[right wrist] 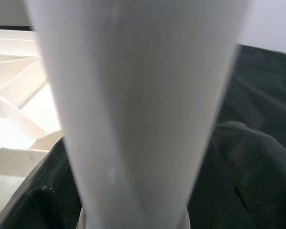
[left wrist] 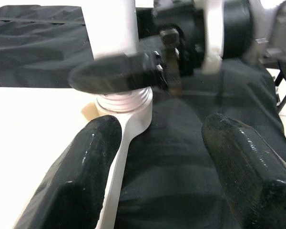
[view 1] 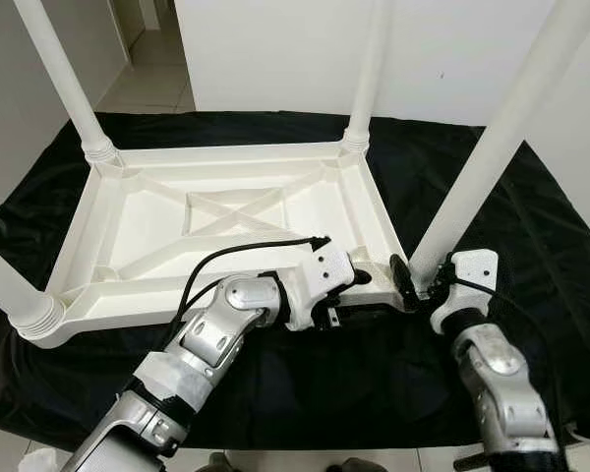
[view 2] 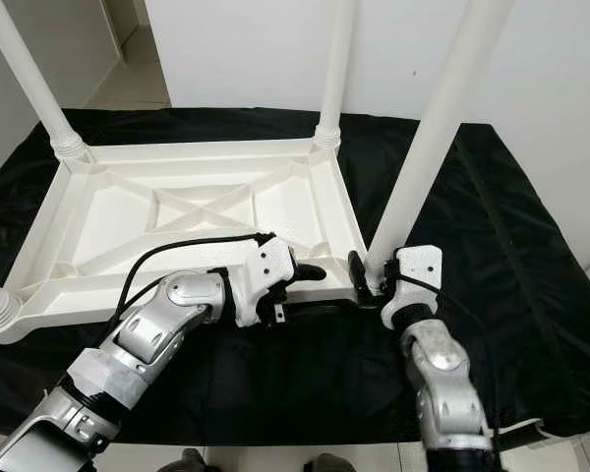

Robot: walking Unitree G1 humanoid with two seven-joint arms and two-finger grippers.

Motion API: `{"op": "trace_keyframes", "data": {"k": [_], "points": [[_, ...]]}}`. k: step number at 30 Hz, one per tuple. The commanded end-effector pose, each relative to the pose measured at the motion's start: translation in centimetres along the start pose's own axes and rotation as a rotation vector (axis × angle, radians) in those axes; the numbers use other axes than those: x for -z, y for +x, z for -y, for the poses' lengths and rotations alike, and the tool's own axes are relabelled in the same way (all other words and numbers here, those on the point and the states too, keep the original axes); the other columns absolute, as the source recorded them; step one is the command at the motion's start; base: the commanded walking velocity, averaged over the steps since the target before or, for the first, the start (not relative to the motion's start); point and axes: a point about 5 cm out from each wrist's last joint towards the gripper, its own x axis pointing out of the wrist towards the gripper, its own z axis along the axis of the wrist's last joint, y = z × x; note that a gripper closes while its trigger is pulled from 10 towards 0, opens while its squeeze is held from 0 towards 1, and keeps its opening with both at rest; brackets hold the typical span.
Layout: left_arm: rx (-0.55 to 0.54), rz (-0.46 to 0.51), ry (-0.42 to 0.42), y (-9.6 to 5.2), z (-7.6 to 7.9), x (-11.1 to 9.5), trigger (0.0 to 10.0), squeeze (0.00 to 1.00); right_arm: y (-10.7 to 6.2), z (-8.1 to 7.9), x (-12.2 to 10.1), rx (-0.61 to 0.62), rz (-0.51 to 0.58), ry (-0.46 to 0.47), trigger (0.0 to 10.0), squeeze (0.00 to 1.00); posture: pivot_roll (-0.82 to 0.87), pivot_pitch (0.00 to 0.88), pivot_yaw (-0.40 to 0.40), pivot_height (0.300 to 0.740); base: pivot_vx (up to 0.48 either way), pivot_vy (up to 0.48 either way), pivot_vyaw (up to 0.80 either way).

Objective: Building children table

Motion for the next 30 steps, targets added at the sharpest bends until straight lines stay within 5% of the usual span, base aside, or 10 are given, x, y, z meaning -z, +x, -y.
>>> {"op": "trace_keyframes", "data": {"k": [1, 3, 4, 5, 6, 9, 10, 19, 20, 30], "points": [[0.077, -0.001, 0.012, 0.1, 0.5, -0.2, 10.0, 0.00, 0.3, -0.2, 0.4, -0.060, -0.010, -0.009, 10.0, 0.00, -0.07, 0.000, 0.015, 0.740, 0.000, 0.000, 0.00], [0.075, 0.000, 0.011, 0.1, 0.5, -0.2, 10.0, 0.00, 0.7, -0.3, 0.5, -0.095, -0.015, -0.011, 10.0, 0.00, -0.07, 0.000, 0.014, 0.740, 0.000, 0.000, 0.00], [0.072, 0.000, 0.010, 0.1, 0.5, -0.3, 10.0, 0.00, 1.1, -0.4, 0.5, -0.123, -0.015, -0.023, 8.7, 0.00, -0.06, 0.000, 0.014, 0.740, 0.000, 0.000, 0.00], [0.070, 0.000, 0.010, 0.1, 0.5, -0.3, 10.0, 0.00, 1.4, -0.5, 0.6, -0.141, -0.021, -0.026, 4.3, 0.00, -0.06, 0.000, 0.014, 0.740, 0.000, 0.000, 0.00], [0.067, 0.000, 0.010, 0.1, 0.4, -0.3, 10.0, 0.00, 1.6, -0.6, 0.6, -0.152, -0.021, -0.030, 3.1, 0.00, -0.06, 0.000, 0.008, 0.740, 0.000, 0.000, 0.00], [0.065, -0.001, 0.010, 0.1, 0.4, -0.3, 10.0, 0.00, 1.8, -0.6, 0.5, -0.157, -0.020, -0.035, 3.1, 0.00, -0.06, 0.000, 0.008, 0.740, 0.000, 0.000, 0.00], [0.059, 0.000, 0.010, 0.1, 0.4, -0.3, 10.0, 0.00, 1.9, -0.9, 0.5, -0.199, -0.017, -0.033, 0.0, 0.00, -0.06, 0.000, 0.005, 0.740, 0.000, 0.000, 0.00], [0.052, 0.003, 0.009, 0.0, 0.4, -0.3, 10.0, 0.00, 1.5, -1.2, 1.1, -0.244, -0.025, -0.012, 0.0, 0.00, -0.06, 0.000, 0.002, 0.740, 0.000, 0.000, 0.00], [0.053, 0.003, 0.008, 0.0, 0.4, -0.3, 10.0, 0.00, 1.5, -1.2, 1.2, -0.243, -0.025, -0.012, 10.0, 0.00, -0.06, 0.000, 0.002, 0.740, 0.000, 0.000, 0.00], [0.019, 0.000, 0.012, 0.0, 0.0, -0.2, 10.0, 0.00, 1.3, -1.6, 0.7, -0.022, -0.044, 0.046, 10.0, 0.00, -0.06, 0.000, 0.008, 0.740, 0.000, 0.000, 0.00]]}}
